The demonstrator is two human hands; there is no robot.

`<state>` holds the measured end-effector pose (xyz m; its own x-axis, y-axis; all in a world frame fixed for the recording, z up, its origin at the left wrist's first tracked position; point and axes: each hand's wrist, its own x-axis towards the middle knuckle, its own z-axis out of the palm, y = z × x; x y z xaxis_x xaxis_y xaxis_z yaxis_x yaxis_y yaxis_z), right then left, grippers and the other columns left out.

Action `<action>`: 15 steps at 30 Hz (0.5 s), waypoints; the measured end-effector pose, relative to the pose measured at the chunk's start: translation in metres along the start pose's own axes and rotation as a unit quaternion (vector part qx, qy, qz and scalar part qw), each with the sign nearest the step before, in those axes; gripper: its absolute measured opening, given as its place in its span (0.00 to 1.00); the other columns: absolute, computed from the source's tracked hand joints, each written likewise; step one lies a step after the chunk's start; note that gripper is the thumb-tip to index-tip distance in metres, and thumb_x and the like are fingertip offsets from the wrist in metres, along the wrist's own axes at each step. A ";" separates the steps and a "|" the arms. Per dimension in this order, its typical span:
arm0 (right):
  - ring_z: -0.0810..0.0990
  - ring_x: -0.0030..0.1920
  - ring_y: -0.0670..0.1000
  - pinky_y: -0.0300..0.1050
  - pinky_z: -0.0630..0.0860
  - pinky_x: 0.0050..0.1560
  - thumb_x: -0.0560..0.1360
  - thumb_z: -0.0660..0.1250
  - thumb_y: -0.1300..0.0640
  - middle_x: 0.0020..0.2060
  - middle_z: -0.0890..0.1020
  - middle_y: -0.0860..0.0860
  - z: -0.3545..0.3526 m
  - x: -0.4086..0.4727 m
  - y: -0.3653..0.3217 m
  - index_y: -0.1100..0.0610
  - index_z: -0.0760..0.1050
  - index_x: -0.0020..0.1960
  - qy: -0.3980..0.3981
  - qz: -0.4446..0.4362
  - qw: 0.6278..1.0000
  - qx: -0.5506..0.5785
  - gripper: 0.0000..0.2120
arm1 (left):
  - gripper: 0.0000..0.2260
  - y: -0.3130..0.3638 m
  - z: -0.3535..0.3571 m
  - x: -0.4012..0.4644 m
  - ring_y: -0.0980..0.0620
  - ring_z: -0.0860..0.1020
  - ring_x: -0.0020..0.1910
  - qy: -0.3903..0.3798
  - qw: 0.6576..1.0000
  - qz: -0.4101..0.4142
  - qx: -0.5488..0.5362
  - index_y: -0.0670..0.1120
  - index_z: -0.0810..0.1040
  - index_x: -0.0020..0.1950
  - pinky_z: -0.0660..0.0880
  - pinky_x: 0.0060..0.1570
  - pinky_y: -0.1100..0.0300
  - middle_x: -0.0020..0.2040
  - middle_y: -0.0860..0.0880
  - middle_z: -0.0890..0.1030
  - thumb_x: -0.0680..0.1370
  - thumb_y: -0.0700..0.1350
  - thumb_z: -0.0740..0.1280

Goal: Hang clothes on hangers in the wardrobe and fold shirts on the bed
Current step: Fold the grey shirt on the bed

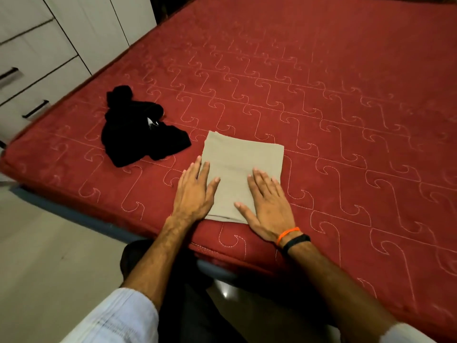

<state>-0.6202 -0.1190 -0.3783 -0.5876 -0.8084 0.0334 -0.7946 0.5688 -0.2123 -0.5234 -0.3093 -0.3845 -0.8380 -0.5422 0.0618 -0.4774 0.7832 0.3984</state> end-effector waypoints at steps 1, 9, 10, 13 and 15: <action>0.38 0.79 0.49 0.51 0.37 0.78 0.79 0.40 0.31 0.80 0.42 0.52 -0.001 -0.006 0.003 0.56 0.45 0.81 0.002 0.009 1.000 0.004 0.40 | 0.28 -0.002 -0.004 -0.008 0.44 0.54 0.79 0.004 1.000 -0.007 -0.011 0.44 0.59 0.79 0.50 0.77 0.49 0.80 0.44 0.56 0.84 0.58 0.53; 0.63 0.75 0.59 0.53 0.54 0.78 0.79 0.59 0.41 0.73 0.68 0.61 -0.031 -0.015 -0.018 0.63 0.65 0.73 0.044 -0.012 0.997 0.070 0.32 | 0.25 0.007 -0.036 -0.039 0.43 0.75 0.61 0.067 0.981 -0.174 -0.056 0.43 0.72 0.67 0.70 0.61 0.47 0.62 0.44 0.77 0.77 0.58 0.68; 0.67 0.71 0.59 0.52 0.59 0.75 0.78 0.62 0.43 0.70 0.71 0.60 -0.034 -0.015 -0.024 0.63 0.67 0.71 0.038 -0.028 0.996 0.072 0.29 | 0.26 0.008 -0.042 -0.037 0.43 0.76 0.59 0.058 0.973 -0.209 -0.082 0.43 0.73 0.64 0.72 0.59 0.49 0.59 0.44 0.78 0.75 0.58 0.71; 0.70 0.66 0.58 0.51 0.67 0.69 0.77 0.65 0.45 0.65 0.75 0.57 -0.040 -0.010 -0.044 0.61 0.69 0.68 -0.008 -0.059 0.995 0.085 0.27 | 0.27 0.006 -0.057 -0.021 0.43 0.81 0.54 -0.024 0.944 -0.307 -0.116 0.43 0.78 0.57 0.77 0.50 0.55 0.53 0.44 0.82 0.68 0.60 0.77; 0.70 0.67 0.57 0.51 0.67 0.68 0.76 0.66 0.44 0.65 0.75 0.56 -0.039 -0.007 -0.056 0.60 0.69 0.69 -0.021 -0.074 0.993 0.091 0.27 | 0.28 0.005 -0.067 -0.013 0.45 0.82 0.49 -0.085 0.921 -0.349 -0.150 0.42 0.80 0.50 0.78 0.42 0.58 0.48 0.44 0.84 0.63 0.62 0.79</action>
<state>-0.5778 -0.1395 -0.3280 -0.4566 -0.8889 0.0377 -0.8289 0.4096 -0.3810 -0.4969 -0.3183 -0.3225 -0.3969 -0.8062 -0.4388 -0.8416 0.1289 0.5245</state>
